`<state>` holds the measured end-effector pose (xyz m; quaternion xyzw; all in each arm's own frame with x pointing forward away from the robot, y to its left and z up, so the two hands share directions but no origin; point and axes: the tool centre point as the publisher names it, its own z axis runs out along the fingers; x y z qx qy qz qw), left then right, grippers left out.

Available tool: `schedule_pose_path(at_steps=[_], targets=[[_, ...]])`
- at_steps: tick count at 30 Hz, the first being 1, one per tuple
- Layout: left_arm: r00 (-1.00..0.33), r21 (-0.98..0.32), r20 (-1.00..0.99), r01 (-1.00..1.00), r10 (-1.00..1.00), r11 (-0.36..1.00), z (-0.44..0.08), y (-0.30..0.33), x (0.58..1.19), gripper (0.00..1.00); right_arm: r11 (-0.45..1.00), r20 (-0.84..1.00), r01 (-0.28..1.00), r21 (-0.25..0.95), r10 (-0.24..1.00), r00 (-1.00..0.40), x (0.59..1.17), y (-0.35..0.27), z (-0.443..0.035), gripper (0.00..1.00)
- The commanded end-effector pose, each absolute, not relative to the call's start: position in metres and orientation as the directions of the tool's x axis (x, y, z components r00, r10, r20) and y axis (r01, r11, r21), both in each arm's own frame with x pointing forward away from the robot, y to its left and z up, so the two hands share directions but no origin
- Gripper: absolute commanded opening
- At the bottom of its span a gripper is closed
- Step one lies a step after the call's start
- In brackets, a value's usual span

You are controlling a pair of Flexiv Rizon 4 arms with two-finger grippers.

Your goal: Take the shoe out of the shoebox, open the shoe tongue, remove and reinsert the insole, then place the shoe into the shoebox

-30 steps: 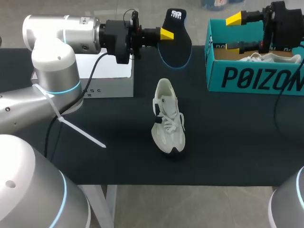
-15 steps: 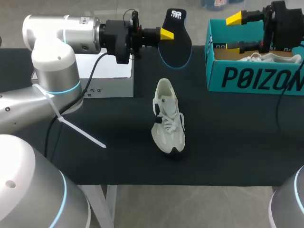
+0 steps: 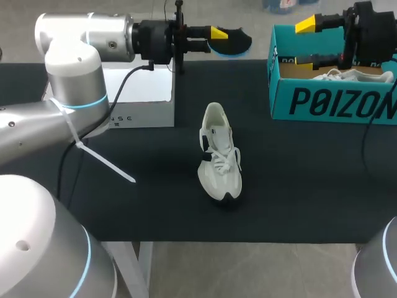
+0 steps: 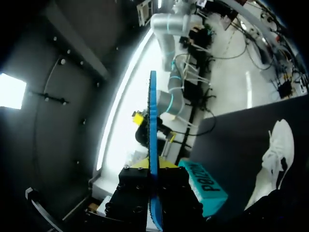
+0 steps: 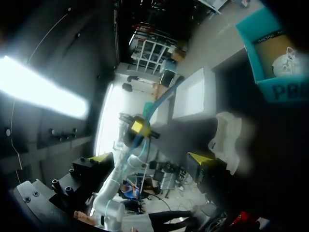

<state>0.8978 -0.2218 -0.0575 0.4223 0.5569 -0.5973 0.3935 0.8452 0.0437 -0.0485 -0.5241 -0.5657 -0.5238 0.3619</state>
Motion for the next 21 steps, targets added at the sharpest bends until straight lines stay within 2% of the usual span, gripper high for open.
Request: schedule_pose_path(at_steps=[1,2,3,4,8,13,21], targets=[[-0.910,-0.916,-0.402,0.399,0.099,-0.049,-0.051,-0.216,0.901,0.00,-0.099,0.959,0.972,0.212,0.215,-0.187,0.845,0.045,-0.049,1.00],[-0.927,-0.929,-0.366,0.359,0.082,-0.087,-0.048,-0.213,0.900,0.00,-0.099,0.959,0.972,0.212,0.215,-0.187,0.845,0.045,-0.049,1.00],[-0.942,-0.949,-0.315,0.310,0.119,-0.056,-0.047,-0.211,0.900,0.00,-0.099,0.959,0.972,0.212,0.215,-0.187,0.845,0.045,-0.049,1.00],[-0.958,-0.962,-0.262,0.249,0.119,-0.110,-0.045,-0.207,0.899,0.00,-0.099,0.959,0.972,0.212,0.215,-0.187,0.845,0.045,-0.049,1.00],[-0.976,-0.983,-0.030,-0.010,0.215,-0.183,-0.046,-0.201,0.901,0.00,-0.099,0.959,0.972,0.212,0.215,-0.187,0.845,0.045,-0.049,1.00],[-0.879,-0.862,0.295,-0.414,0.375,-0.291,-0.065,-0.200,0.911,0.00,-0.099,0.959,0.972,0.212,0.215,-0.187,0.845,0.045,-0.049,1.00],[-0.853,-0.826,0.338,-0.471,0.397,-0.310,-0.069,-0.200,0.911,0.00,-0.099,0.959,0.972,0.212,0.215,-0.187,0.845,0.045,-0.049,1.00]])
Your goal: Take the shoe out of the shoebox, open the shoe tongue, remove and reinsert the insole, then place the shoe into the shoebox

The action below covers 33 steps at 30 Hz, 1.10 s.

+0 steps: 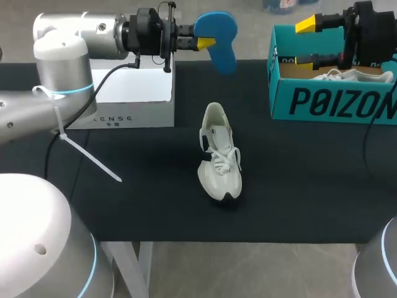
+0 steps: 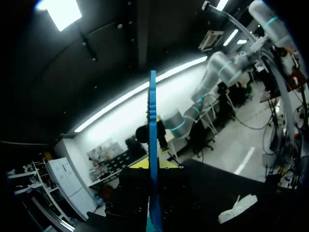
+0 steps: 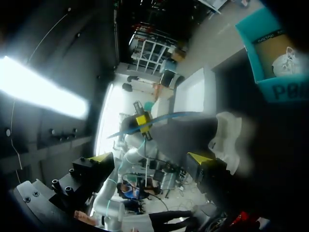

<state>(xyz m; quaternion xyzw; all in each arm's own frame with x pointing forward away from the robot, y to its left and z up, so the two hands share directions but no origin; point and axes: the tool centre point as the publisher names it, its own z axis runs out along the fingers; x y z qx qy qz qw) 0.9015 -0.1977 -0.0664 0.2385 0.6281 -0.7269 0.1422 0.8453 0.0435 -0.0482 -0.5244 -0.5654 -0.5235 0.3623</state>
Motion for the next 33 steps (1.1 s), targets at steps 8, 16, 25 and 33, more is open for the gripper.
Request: schedule_pose_path(at_steps=[8,16,25,33], targets=[[-0.853,-0.826,0.338,-0.471,0.397,-0.310,-0.069,-0.200,0.911,0.00,-0.099,0.959,0.972,0.212,0.215,-0.187,0.845,0.045,-0.049,1.00],[-0.743,-0.715,0.601,-0.664,0.295,-0.218,-0.075,-0.200,0.914,0.00,-0.099,0.959,0.972,0.212,0.215,-0.187,0.845,0.045,-0.049,1.00],[-0.648,-0.646,0.745,-0.760,0.160,-0.075,-0.070,-0.195,0.902,0.00,-0.099,0.959,0.972,0.212,0.215,-0.187,0.845,0.045,-0.049,1.00],[-0.602,-0.605,0.796,-0.794,0.067,0.059,-0.065,-0.192,0.901,0.00,-0.099,0.959,0.972,0.212,0.215,-0.187,0.845,0.045,-0.049,1.00]])
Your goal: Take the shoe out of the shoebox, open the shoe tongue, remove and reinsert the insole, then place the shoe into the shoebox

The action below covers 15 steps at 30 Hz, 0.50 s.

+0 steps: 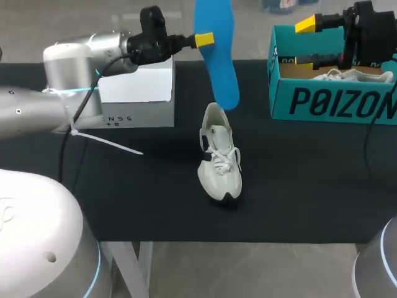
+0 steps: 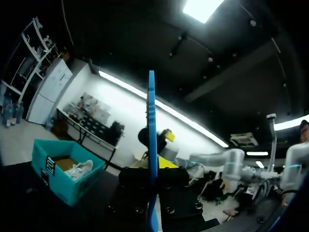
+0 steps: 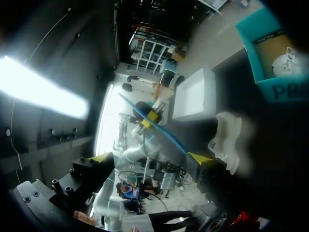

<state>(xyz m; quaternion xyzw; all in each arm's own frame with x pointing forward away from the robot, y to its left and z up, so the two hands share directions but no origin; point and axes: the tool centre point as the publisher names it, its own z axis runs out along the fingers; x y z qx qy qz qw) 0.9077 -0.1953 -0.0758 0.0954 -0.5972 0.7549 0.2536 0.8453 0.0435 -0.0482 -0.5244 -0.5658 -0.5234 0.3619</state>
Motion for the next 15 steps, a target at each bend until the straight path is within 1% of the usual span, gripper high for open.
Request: schedule_pose_path(at_steps=[1,5,7,15], targets=[[-0.596,-0.600,0.800,-0.797,0.064,0.071,-0.0649,-0.1920,0.9007,0.00,-0.099,0.959,0.972,0.212,0.215,-0.187,0.8454,0.0446,-0.0485,1.00],[-0.541,-0.545,0.839,-0.834,0.063,0.088,-0.0656,-0.1916,0.8988,0.00,-0.099,0.959,0.972,0.212,0.215,-0.187,0.8454,0.0446,-0.0485,1.00],[-0.529,-0.534,0.841,-0.846,0.116,0.016,-0.0639,-0.1920,0.9023,0.00,-0.099,0.959,0.972,0.212,0.215,-0.187,0.8454,0.0446,-0.0485,1.00],[-0.529,-0.534,0.841,-0.846,0.116,0.016,-0.0639,-0.1920,0.9023,0.00,-0.099,0.959,0.972,0.212,0.215,-0.187,0.8454,0.0446,-0.0485,1.00]])
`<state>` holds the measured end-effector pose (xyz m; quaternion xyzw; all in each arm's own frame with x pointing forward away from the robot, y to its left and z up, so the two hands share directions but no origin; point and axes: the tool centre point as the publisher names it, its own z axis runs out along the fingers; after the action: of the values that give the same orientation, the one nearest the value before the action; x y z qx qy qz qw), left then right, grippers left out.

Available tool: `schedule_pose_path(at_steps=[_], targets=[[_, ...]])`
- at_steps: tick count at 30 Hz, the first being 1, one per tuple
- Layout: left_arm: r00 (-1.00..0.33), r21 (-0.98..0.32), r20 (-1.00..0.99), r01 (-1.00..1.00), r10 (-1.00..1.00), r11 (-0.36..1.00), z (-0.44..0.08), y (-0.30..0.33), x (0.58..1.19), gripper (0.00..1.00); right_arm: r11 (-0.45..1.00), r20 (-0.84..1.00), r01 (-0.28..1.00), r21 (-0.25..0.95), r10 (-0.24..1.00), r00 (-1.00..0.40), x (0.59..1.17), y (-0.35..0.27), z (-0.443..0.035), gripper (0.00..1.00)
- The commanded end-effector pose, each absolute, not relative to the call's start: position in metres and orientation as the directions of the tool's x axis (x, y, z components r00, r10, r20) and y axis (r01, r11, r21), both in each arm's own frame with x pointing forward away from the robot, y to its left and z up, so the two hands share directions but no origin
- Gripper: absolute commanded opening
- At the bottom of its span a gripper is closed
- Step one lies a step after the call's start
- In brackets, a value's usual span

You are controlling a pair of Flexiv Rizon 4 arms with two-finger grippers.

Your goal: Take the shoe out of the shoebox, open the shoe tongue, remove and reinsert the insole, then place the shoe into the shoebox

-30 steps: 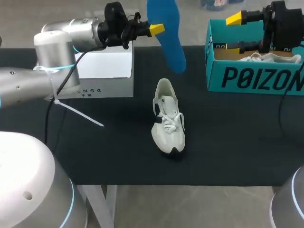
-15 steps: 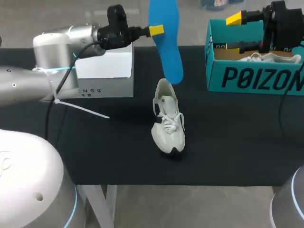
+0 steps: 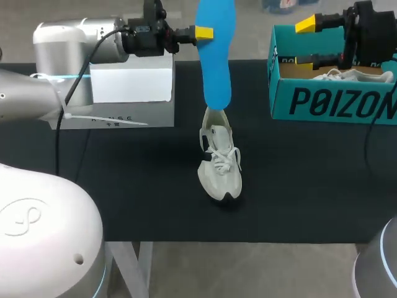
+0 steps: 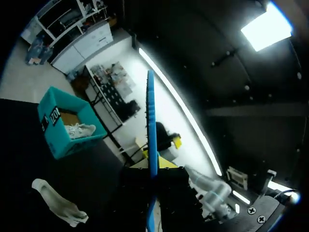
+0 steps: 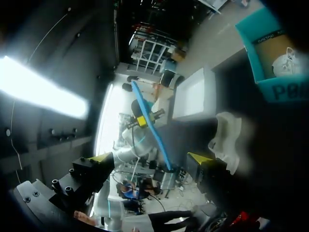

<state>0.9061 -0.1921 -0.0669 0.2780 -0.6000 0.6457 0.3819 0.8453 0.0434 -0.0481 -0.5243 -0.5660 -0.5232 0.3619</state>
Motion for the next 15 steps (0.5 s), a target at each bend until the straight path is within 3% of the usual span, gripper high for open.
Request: schedule_pose_path(at_steps=[1,7,15], targets=[[-0.529,-0.534,0.841,-0.846,0.116,0.016,-0.064,-0.192,0.902,0.00,-0.099,0.959,0.972,0.212,0.215,-0.187,0.845,0.045,-0.049,1.00],[-0.529,-0.534,0.841,-0.846,0.116,0.016,-0.064,-0.192,0.902,0.00,-0.099,0.959,0.972,0.212,0.215,-0.187,0.845,0.045,-0.049,1.00],[-0.339,-0.341,0.932,-0.940,0.130,-0.008,-0.085,-0.189,0.905,0.00,-0.099,0.959,0.972,0.212,0.215,-0.187,0.845,0.045,-0.049,1.00]])
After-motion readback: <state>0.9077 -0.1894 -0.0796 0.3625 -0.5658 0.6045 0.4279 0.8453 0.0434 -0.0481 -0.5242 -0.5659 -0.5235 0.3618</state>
